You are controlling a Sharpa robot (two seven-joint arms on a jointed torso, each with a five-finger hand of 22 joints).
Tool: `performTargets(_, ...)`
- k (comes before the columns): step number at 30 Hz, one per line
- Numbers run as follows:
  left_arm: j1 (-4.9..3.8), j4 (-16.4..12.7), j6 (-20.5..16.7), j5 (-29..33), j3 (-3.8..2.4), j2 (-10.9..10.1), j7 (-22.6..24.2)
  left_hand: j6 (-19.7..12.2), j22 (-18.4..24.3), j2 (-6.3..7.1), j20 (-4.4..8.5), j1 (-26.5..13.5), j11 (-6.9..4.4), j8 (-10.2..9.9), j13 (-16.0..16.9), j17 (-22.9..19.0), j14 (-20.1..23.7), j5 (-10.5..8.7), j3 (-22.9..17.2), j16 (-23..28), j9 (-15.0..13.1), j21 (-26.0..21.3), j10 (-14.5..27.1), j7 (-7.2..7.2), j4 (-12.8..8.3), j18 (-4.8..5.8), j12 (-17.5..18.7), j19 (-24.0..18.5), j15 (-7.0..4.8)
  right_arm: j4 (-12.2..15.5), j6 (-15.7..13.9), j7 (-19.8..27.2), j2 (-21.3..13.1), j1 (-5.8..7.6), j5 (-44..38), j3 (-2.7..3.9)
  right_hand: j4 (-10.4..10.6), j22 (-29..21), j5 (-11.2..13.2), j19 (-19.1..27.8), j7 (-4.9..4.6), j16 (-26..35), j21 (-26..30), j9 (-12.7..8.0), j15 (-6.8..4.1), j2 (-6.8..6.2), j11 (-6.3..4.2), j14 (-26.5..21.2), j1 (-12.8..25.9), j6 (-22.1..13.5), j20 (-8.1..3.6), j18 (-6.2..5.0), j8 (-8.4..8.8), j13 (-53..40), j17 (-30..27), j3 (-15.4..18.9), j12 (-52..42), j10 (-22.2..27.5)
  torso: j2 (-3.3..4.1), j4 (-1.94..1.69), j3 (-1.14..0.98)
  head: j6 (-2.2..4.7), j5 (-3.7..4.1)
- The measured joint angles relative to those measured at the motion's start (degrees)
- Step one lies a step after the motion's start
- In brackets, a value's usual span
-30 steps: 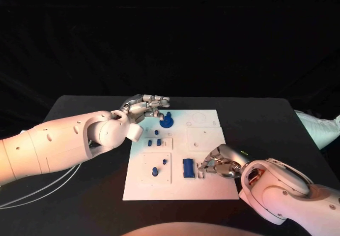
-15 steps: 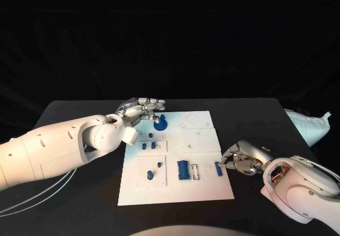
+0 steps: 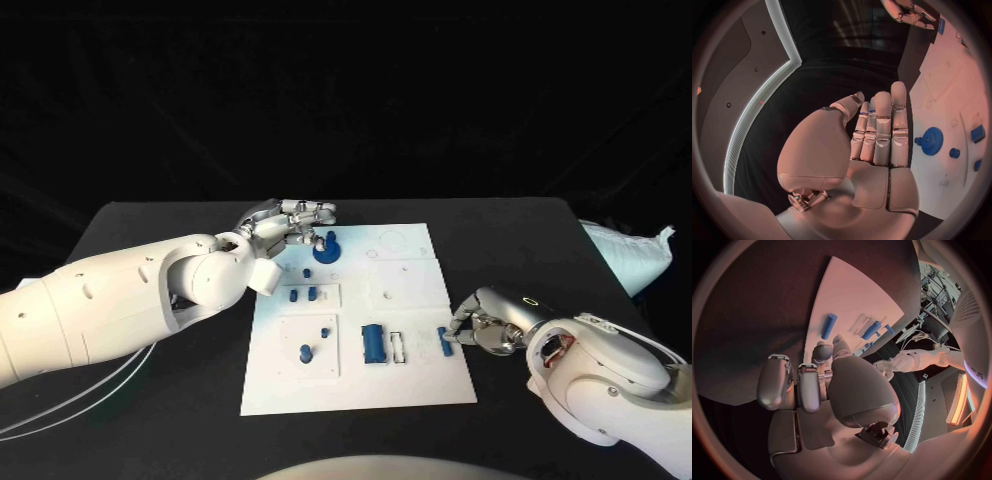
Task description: Assemble the parts on the task board
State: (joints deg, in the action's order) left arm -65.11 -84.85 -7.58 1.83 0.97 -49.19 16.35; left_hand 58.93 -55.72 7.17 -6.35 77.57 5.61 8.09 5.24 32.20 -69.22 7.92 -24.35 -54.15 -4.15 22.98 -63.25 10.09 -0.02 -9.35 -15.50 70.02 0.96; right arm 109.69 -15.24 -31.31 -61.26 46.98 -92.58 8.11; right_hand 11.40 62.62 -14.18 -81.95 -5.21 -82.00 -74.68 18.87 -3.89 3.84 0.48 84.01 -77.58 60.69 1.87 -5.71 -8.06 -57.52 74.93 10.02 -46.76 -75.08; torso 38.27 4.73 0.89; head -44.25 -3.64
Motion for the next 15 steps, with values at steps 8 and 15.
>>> performTargets(8, 0.04, 0.0, 0.1, 0.0, 0.0, -0.1, 0.0, 0.0, 0.0, 0.0, 0.0, 0.0, 0.0, 0.0, 0.0, 0.0, 0.0, 0.0, 0.0, 0.0, 0.0, 0.0, 0.0, 0.0, 0.0, 0.0, 0.0, 0.0, 0.0, -1.3, 1.4, -0.8, 1.5, -0.87, -1.5, 0.0, 0.5, 0.0, 0.2, 0.0, 0.0, 0.0, 0.0, -0.1, 0.0, -0.23, 0.0, 0.0, 0.2, 0.4, 0.0, 0.0, 0.0, 0.0, 0.0, 0.0, 0.0, 0.0, 0.02, 0.1, 0.0, -0.26, -0.25)
performTargets(15, 0.05, 0.0, 0.1, 0.0, 0.0, -0.1, 0.0, 0.0, 0.0, 0.0, 0.0, 0.0, 0.0, 0.0, 0.0, 0.0, 0.0, 0.0, 0.0, 0.0, 0.0, 0.0, 0.0, 0.0, 0.0, 0.0, 0.0, 0.0, 0.0, -1.8, 3.1, -1.2, 2.0, -1.13, -2.4, 0.07, 1.0, -0.1, 0.9, 0.0, 0.17, 0.2, 0.2, -0.4, 0.0, -0.37, 0.0, 0.0, 0.7, 0.6, 0.0, 0.0, 0.0, 0.0, 0.0, 0.2, 0.2, 0.0, -0.03, 0.11, 0.0, -0.44, -0.35)
